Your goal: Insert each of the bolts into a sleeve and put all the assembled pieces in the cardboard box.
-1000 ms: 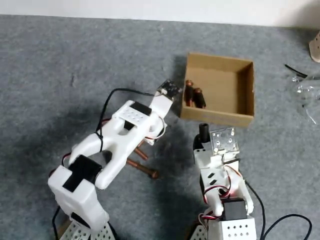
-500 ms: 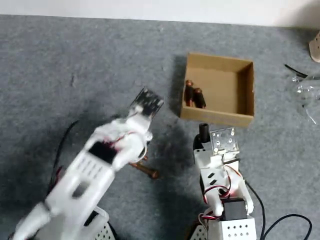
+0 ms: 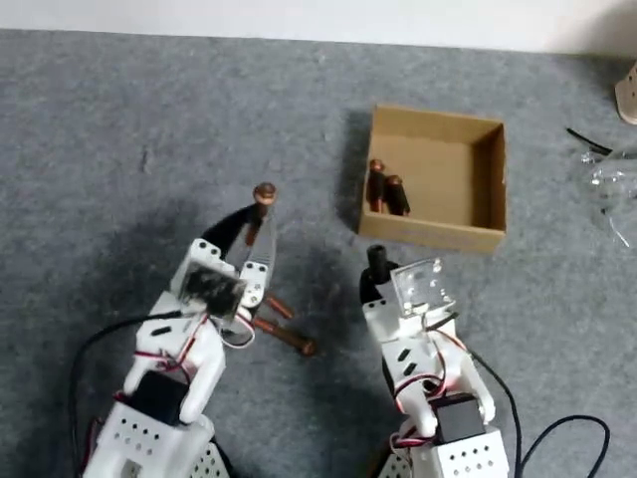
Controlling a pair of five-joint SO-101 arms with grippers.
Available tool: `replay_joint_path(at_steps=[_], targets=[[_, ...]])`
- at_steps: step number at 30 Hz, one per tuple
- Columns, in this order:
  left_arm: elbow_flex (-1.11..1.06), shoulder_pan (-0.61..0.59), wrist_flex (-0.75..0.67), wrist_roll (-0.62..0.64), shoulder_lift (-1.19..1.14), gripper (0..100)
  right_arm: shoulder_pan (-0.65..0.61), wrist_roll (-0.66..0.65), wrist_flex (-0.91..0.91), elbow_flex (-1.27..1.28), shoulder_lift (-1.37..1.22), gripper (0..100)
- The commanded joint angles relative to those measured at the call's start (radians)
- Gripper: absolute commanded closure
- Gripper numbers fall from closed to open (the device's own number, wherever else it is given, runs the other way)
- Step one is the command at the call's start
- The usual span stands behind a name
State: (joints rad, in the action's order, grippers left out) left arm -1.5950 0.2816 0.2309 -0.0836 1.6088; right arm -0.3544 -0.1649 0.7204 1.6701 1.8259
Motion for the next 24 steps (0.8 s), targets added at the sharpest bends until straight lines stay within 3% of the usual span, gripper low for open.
replay_joint_path(at_steps=[1, 9, 13, 16, 19, 24], targets=[[-0.048, -0.008, -0.130, 0.000, 0.166, 99, -0.041, 0.002, -0.036, 0.128, 0.004, 99.4], [-0.074, -0.004, -0.152, 0.002, 0.217, 99, -0.054, 0.003, -0.033, 0.128, 0.004, 99.4], [-0.081, 0.079, -0.348, 0.017, 0.217, 99, -0.117, 0.003, -0.031, 0.128, 0.004, 99.4], [-0.087, 0.127, -0.480, 0.161, 0.209, 99, -0.133, 0.003, -0.035, 0.128, 0.012, 99.4], [-0.101, 0.127, -0.463, 0.347, 0.209, 99, -0.136, 0.003, -0.101, 0.128, 0.012, 99.4], [-0.096, 0.124, -0.410, 0.394, 0.213, 99, -0.136, 0.003, -0.271, 0.128, 0.012, 99.4]])
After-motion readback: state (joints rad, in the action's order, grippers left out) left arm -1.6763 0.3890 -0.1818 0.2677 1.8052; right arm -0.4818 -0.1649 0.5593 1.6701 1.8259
